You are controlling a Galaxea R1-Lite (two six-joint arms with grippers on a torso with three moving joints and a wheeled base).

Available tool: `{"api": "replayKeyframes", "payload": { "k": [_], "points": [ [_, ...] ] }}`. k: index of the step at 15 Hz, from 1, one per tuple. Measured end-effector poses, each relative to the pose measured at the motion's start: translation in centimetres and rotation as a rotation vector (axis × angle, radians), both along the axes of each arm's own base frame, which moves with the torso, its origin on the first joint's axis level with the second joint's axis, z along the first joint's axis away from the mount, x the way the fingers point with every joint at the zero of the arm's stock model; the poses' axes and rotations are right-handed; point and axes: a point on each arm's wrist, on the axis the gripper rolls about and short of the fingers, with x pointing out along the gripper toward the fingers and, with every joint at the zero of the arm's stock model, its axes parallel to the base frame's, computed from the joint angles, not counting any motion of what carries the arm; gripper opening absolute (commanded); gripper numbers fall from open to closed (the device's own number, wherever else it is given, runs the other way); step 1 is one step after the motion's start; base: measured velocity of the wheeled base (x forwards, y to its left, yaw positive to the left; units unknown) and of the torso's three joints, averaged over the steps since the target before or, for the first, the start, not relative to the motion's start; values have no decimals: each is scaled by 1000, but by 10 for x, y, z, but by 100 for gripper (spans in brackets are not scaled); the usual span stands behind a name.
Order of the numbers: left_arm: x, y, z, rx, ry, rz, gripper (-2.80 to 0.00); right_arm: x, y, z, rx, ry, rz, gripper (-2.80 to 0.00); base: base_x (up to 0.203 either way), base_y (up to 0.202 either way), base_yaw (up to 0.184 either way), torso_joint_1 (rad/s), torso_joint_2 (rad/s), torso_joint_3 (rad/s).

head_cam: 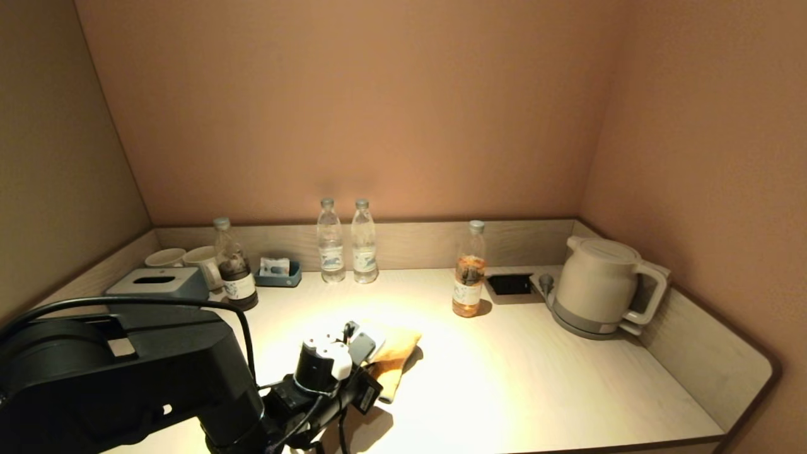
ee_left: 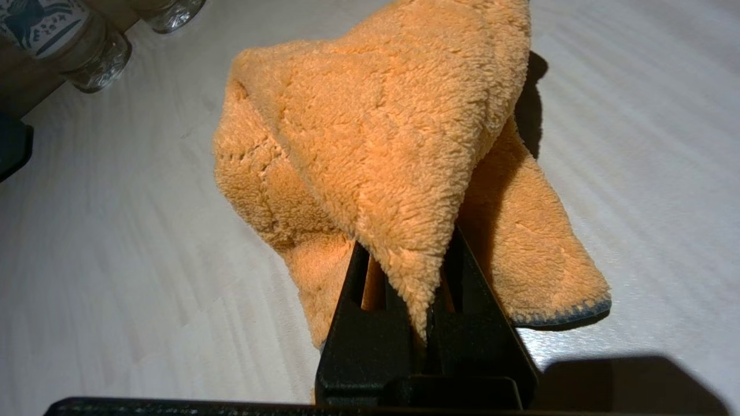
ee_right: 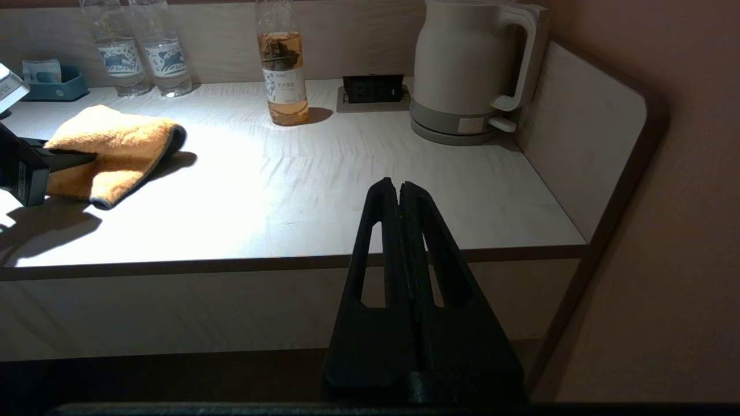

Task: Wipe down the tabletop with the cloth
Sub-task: Sweep the stains on the table, then place the tablecloth

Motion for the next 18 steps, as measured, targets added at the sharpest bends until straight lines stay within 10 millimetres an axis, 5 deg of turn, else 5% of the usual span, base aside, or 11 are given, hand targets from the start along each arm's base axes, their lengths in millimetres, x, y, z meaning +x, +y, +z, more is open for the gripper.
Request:
{"api": "replayKeyframes", "payload": {
  "k": [4,9,12,18],
  "points": [
    [-42,-41,23,-27,-42,-125,-280,0,0,0,0,0,-1,-280,0,0,0,0,0,0],
    [-60,-48,56,-91,-89,-138,-280,0,0,0,0,0,0,-280,0,0,0,0,0,0],
    [-52,-29,78,-114,-129,-46,-280,0,0,0,0,0,-1,-280,0,0,0,0,0,0],
    [5,64,123,-86,-115,301,-280,0,0,0,0,0,-1,-280,0,0,0,0,0,0]
  ]
}}
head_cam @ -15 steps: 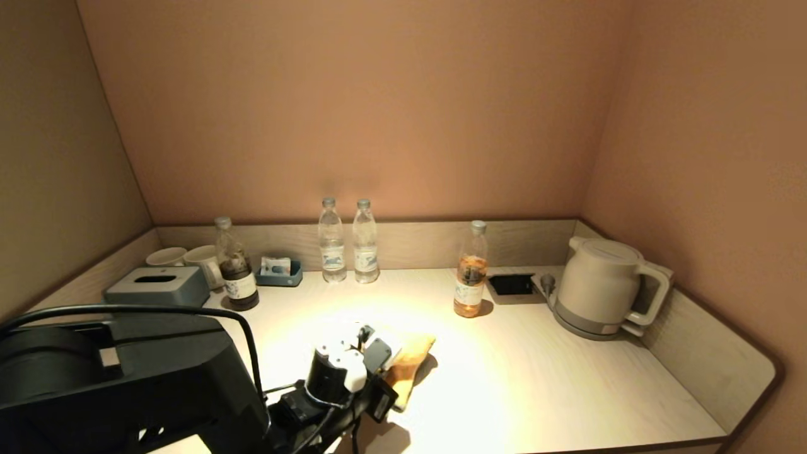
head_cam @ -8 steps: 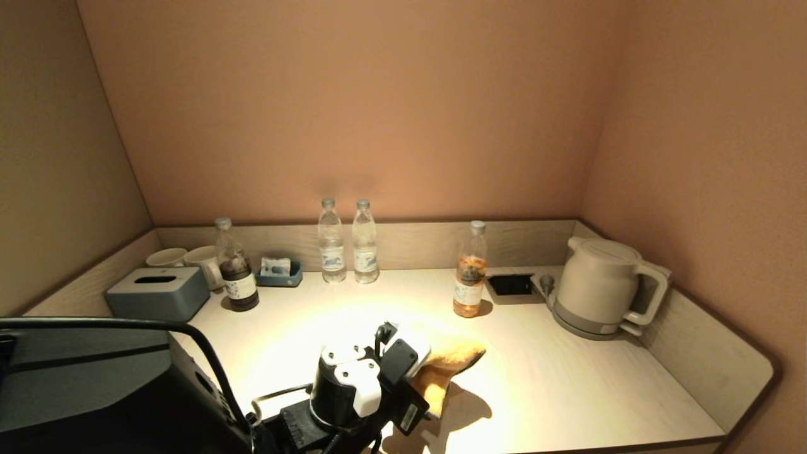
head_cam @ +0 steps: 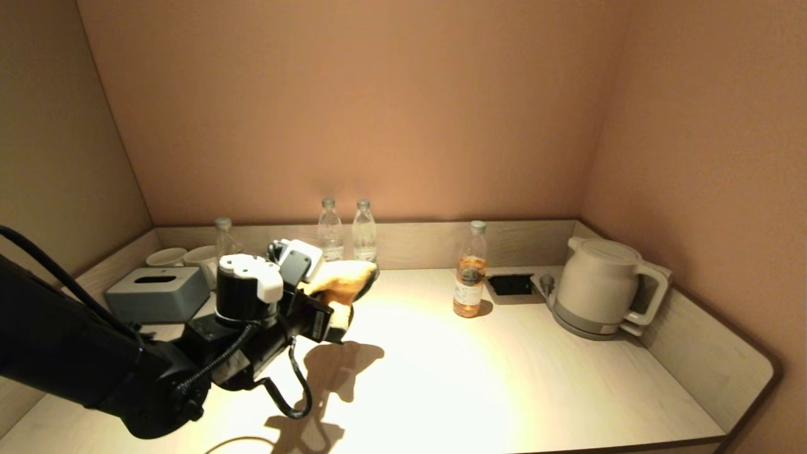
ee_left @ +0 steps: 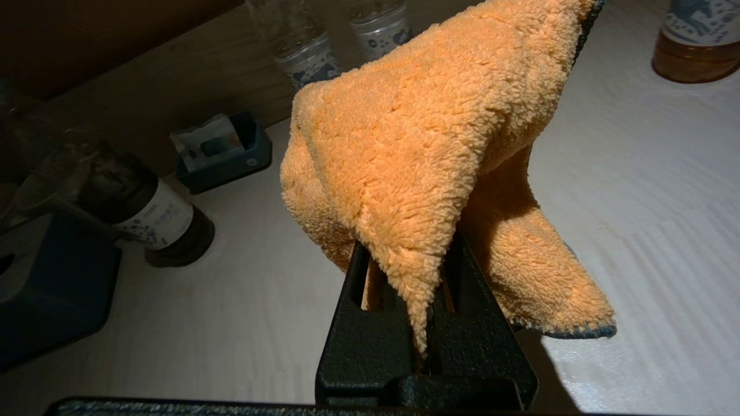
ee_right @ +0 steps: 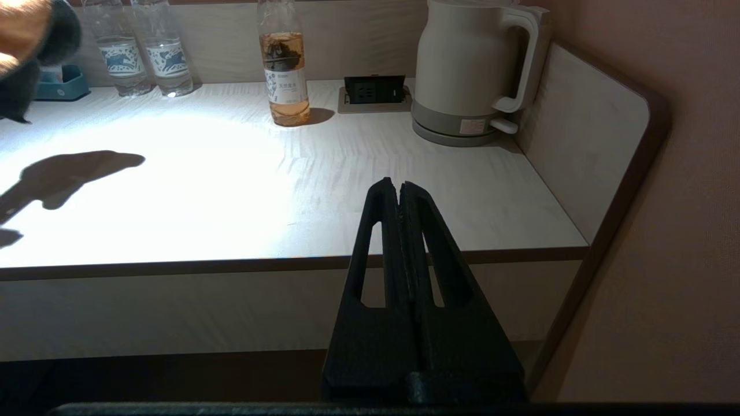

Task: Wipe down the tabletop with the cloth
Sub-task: Place the tablecloth

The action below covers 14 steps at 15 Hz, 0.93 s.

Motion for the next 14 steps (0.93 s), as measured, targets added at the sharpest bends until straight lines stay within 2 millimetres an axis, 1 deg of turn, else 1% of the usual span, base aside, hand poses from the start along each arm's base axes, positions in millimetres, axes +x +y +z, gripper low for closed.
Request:
{"api": "replayKeyframes", "payload": {
  "k": [1,3,6,8,11,14],
  "points": [
    [7,12,7,-7,27,44,-280,0,0,0,0,0,0,-280,0,0,0,0,0,0],
    [19,26,24,-41,91,111,-280,0,0,0,0,-1,-1,-280,0,0,0,0,0,0],
    [26,38,45,-86,207,174,-280,0,0,0,0,0,0,-280,0,0,0,0,0,0],
    [26,53,63,-90,308,223,-280,0,0,0,0,0,0,-280,0,0,0,0,0,0],
    [25,102,85,-74,431,366,-280,0,0,0,0,0,0,-280,0,0,0,0,0,0],
    [24,142,102,-90,491,454,-280,0,0,0,0,0,0,-280,0,0,0,0,0,0]
  ]
}}
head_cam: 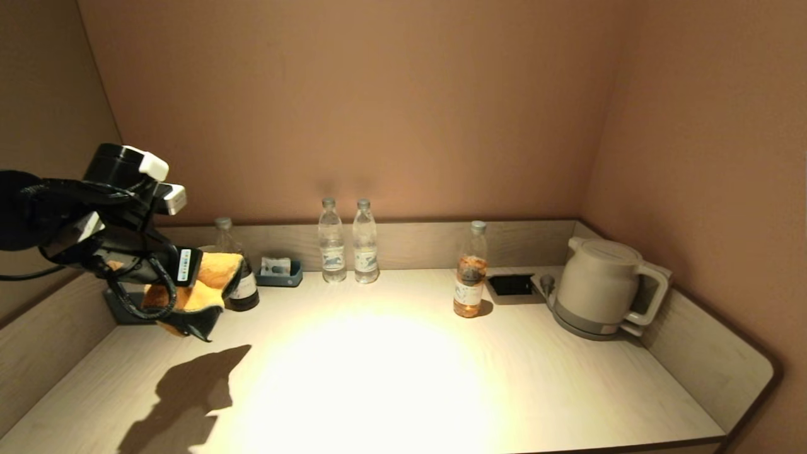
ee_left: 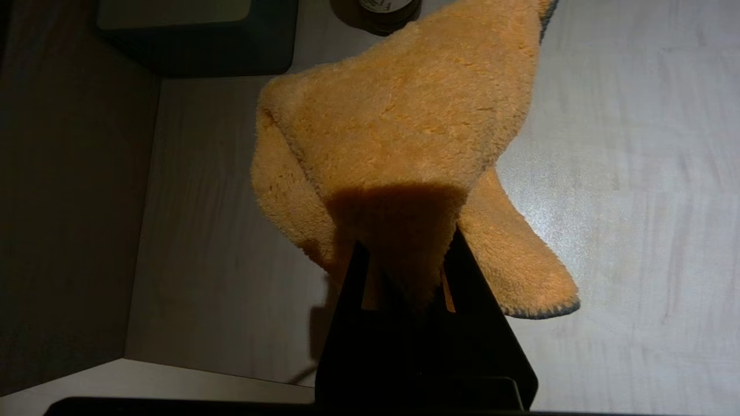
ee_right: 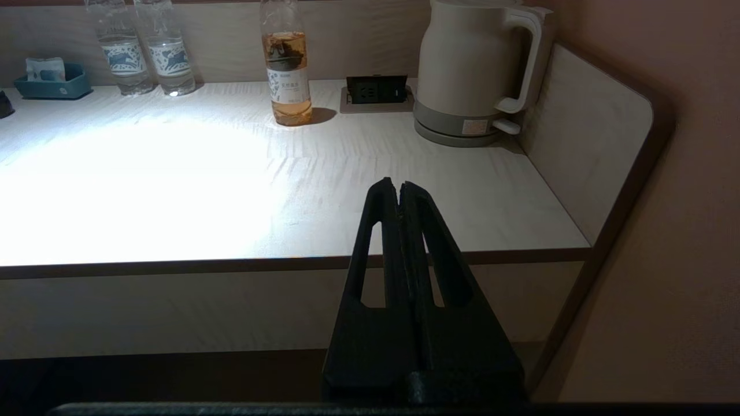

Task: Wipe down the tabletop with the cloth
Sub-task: Place the tablecloth

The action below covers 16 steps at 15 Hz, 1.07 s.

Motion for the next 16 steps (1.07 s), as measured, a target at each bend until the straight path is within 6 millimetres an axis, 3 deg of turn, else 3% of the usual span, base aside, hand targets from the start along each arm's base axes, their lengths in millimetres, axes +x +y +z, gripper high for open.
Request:
{"api": "replayKeyframes", "payload": {
  "k": [4,8,11,16],
  "points": [
    [2,50,19,-33,43,119,-280,0,0,0,0,1,0,-280,0,0,0,0,0,0],
    [9,84,26,-49,40,210,-280,0,0,0,0,1,1,-280,0,0,0,0,0,0],
    [17,101,23,-53,49,256,-280,0,0,0,0,0,0,-280,0,0,0,0,0,0],
    [47,157,-9,-74,131,385,-280,0,0,0,0,-1,1,-280,0,0,0,0,0,0]
  ]
}}
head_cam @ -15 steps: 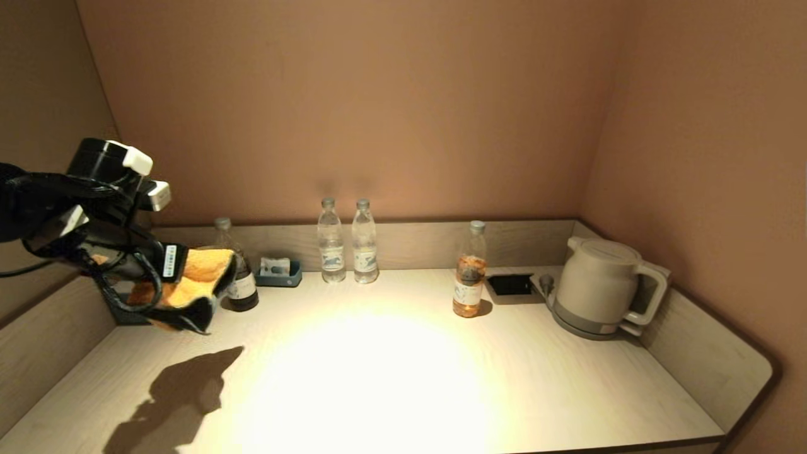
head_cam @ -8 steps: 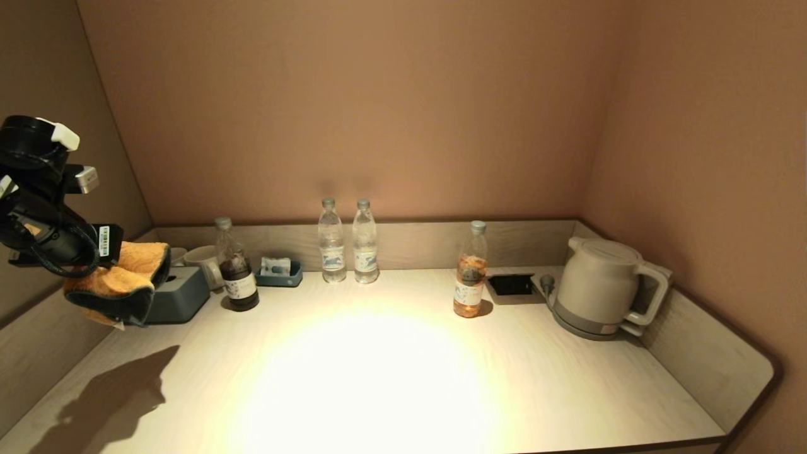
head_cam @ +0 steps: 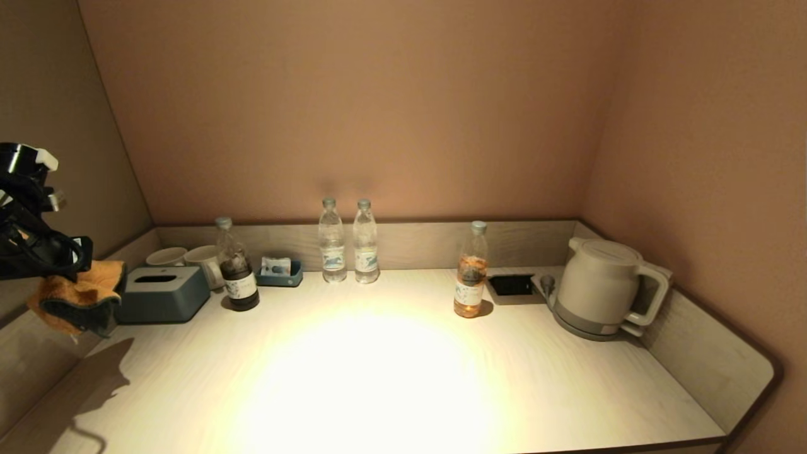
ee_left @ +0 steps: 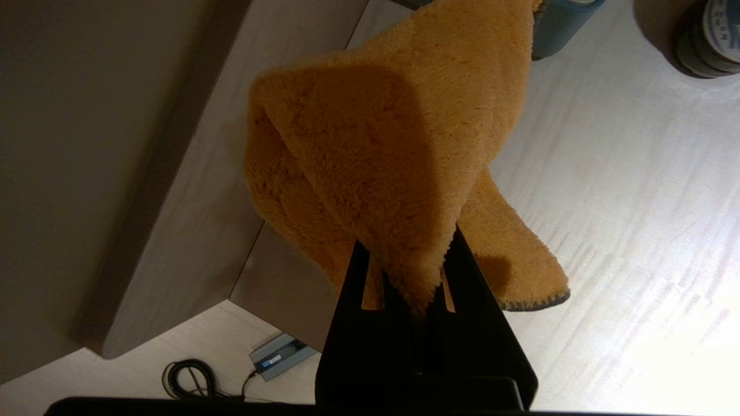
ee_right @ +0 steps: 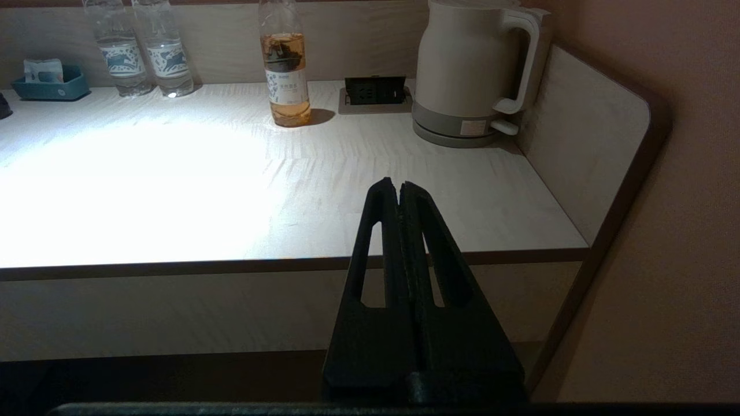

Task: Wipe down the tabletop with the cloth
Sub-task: Place the tablecloth

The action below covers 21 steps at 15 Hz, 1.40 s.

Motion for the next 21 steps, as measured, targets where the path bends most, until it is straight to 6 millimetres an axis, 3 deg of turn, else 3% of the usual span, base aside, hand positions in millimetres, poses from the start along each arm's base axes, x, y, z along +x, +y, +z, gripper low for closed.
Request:
{"api": "replayKeyframes", "payload": {
  "k": [5,18,19,21],
  "points": [
    [16,30,-33,-22,58,51,-280,0,0,0,0,1,-1,-280,0,0,0,0,0,0],
    [34,49,-64,-38,101,75,-280,0,0,0,0,1,-1,-280,0,0,0,0,0,0],
    [35,50,-67,-40,105,75,0,0,0,0,0,1,0,-280,0,0,0,0,0,0],
    [37,51,-72,-44,112,75,0,0,0,0,0,1,0,-280,0,0,0,0,0,0]
  ]
}}
